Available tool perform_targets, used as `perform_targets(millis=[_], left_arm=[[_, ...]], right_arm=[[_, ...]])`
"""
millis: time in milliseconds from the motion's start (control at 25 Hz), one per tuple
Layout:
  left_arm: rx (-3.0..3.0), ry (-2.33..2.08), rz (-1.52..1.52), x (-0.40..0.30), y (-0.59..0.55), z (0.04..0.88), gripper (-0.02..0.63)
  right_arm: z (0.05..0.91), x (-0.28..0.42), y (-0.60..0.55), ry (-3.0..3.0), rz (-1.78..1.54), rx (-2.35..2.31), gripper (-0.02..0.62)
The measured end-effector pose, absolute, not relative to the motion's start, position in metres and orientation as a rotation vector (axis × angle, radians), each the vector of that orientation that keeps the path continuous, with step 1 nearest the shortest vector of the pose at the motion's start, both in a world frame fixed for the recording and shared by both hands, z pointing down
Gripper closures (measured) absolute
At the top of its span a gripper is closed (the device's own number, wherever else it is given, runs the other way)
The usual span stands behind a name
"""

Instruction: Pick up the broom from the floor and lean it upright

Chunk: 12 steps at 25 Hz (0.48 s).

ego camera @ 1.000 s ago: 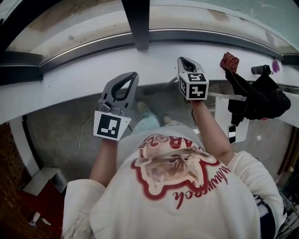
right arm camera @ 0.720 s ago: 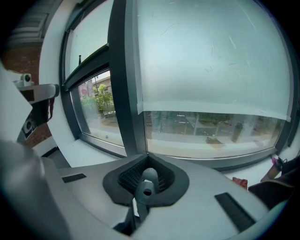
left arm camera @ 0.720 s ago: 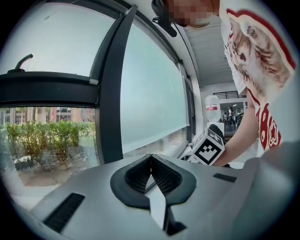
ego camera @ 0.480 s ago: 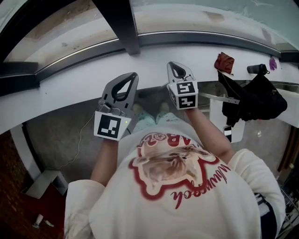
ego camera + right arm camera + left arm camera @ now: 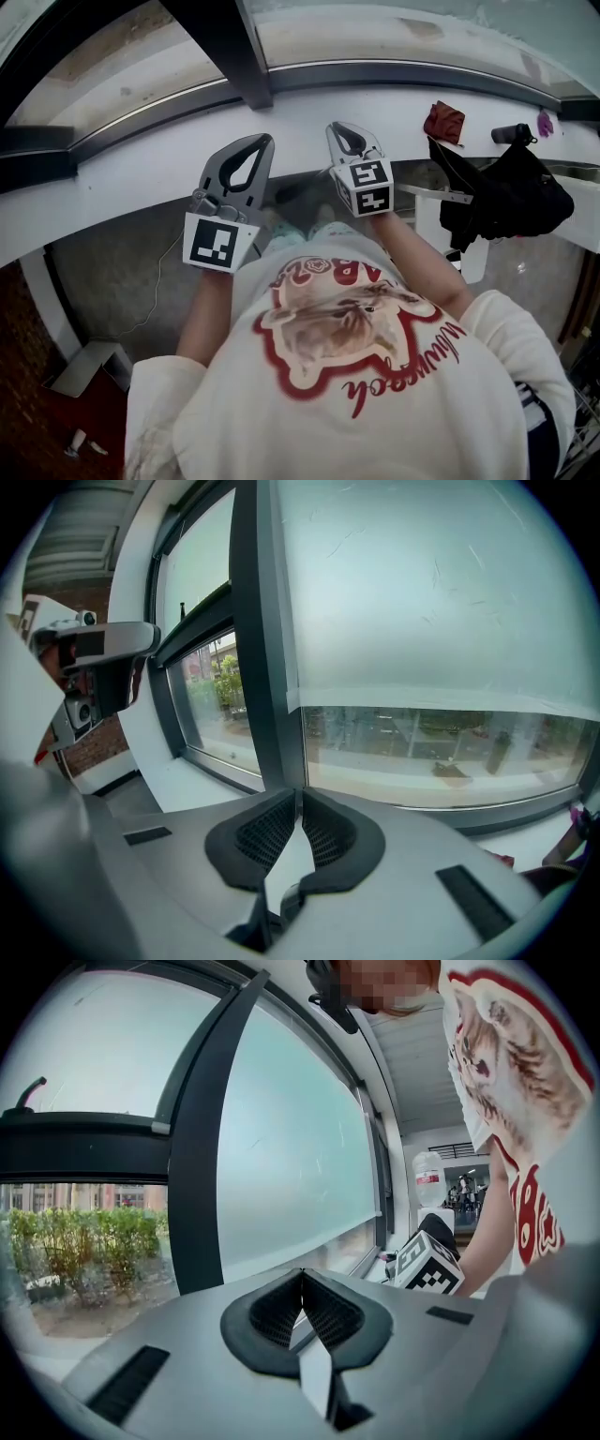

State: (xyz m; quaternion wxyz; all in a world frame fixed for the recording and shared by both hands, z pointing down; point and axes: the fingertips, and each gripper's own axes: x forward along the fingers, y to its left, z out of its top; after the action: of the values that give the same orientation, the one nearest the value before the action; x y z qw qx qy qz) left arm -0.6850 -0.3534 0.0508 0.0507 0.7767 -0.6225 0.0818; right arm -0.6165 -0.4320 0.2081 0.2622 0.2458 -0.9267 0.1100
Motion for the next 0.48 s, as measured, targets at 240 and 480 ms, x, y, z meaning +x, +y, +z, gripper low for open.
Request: perform_targets(millis=[240, 480], left_arm=[[2.373, -1.865, 0.25, -0.672, -0.349, 0.055, 0.584], [2.385, -1.847, 0.24, -0.669, -0.348, 0.058, 0.584]], right_arm=[[0.181, -0.619, -0.434, -2.575, 0.222, 0.666, 0.571], [0.146, -0.618, -0.437, -2.647, 0.118, 0.693, 0.571]])
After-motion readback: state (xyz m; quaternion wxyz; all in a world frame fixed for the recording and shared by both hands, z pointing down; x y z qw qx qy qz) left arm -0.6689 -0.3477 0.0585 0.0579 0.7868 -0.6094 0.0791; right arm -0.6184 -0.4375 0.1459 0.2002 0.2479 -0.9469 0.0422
